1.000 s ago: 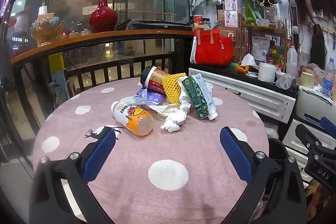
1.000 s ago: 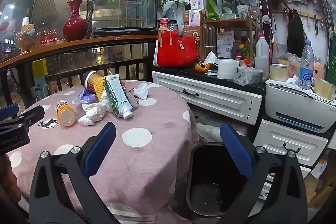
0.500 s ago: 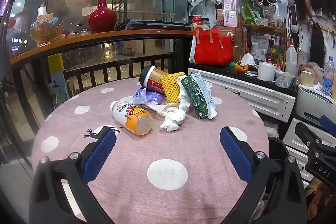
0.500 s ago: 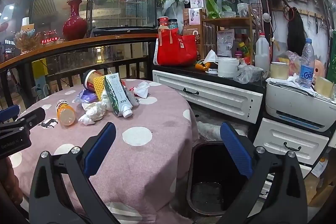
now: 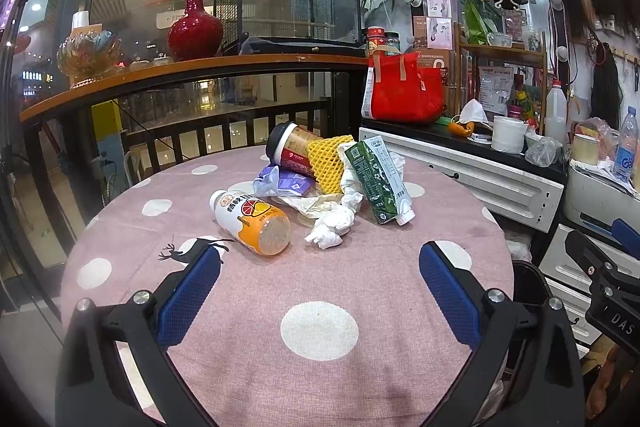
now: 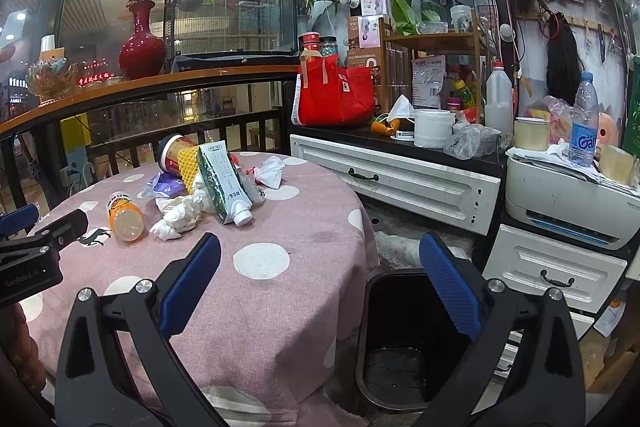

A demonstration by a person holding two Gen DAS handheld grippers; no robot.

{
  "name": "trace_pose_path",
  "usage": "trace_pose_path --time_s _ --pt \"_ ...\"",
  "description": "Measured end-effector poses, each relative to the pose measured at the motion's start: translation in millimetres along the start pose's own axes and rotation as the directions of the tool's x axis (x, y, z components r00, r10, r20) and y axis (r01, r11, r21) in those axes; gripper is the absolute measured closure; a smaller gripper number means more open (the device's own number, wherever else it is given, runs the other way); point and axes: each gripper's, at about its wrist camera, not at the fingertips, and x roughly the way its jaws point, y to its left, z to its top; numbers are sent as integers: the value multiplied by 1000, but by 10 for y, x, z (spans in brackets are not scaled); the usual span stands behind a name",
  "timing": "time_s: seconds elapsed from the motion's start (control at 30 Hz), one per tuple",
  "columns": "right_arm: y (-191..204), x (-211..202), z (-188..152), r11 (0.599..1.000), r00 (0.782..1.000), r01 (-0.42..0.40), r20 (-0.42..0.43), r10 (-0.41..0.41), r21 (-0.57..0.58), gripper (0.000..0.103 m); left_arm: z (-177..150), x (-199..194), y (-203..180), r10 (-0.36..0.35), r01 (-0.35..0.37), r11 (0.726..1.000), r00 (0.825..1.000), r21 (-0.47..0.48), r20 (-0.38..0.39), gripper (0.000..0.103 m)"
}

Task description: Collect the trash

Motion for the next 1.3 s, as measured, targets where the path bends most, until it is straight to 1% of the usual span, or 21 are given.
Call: trace_pose_path --time_s 1.3 --pt "5 23 1 1000 1000 0 -10 0 7 5 -25 39 -16 -2 2 1000 1000 2 -19 5"
